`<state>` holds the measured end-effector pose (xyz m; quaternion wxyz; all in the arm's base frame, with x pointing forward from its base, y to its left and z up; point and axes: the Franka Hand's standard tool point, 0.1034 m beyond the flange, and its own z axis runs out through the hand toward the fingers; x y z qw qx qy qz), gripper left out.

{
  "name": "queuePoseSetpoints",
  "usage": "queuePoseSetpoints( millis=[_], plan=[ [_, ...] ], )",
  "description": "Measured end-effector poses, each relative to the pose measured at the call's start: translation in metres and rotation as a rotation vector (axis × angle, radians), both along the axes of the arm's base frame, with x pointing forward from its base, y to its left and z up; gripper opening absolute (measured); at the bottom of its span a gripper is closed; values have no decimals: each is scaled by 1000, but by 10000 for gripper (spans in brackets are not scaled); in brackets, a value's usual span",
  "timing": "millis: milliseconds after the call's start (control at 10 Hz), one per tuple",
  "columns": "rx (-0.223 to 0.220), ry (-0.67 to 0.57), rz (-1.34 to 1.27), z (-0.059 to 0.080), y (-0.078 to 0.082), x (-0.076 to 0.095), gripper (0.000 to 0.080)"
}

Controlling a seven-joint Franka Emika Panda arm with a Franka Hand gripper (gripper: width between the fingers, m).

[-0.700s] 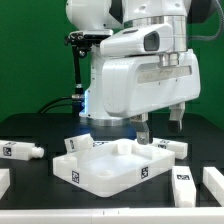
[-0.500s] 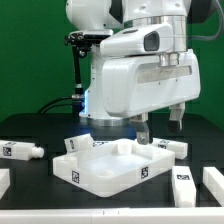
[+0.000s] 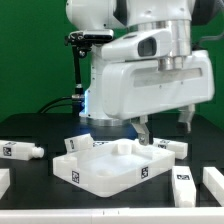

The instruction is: Assemble desk

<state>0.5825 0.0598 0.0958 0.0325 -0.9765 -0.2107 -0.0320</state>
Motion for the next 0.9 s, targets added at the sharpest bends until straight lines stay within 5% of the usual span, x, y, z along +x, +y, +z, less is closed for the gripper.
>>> queuePoseSetpoints(
  millis=[200, 600, 900],
  plan=[
    [3, 21, -59, -11, 5, -4, 650],
    [6, 29, -95, -12, 6, -5, 650],
    [9, 98, -293, -41, 22, -2, 650]
  ],
)
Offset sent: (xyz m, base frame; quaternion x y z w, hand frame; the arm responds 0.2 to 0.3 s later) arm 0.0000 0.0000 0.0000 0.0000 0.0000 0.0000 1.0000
